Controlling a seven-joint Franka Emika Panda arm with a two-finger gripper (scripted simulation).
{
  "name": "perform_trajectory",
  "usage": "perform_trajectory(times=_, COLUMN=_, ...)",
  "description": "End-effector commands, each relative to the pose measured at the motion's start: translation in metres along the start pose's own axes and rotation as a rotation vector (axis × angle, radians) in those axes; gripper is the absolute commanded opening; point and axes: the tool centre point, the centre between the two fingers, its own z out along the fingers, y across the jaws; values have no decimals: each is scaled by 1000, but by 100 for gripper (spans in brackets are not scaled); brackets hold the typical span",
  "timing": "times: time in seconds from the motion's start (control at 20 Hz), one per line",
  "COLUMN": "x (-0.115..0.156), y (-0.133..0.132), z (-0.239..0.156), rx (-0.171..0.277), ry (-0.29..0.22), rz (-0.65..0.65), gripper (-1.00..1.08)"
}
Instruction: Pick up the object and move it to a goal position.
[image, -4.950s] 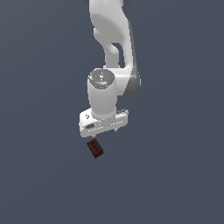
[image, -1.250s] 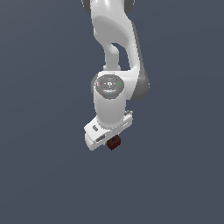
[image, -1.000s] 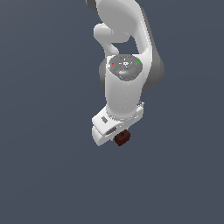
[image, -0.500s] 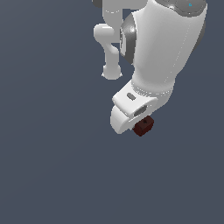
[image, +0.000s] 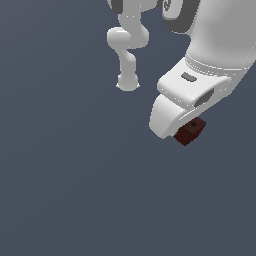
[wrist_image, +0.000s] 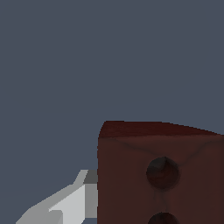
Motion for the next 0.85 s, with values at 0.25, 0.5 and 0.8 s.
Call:
perform_trajectory(times=0.25, x=12, y=-11, z=-25, rx=-1, ry=1, rz=1, gripper=-100)
perform_trajectory(times=0.5, x=15, y=-14, z=-32, rx=-1, ry=1, rz=1, gripper=-100)
perform_trajectory(times=0.8, x=17, y=-15, z=-35, rx=-1, ry=1, rz=1, gripper=-100)
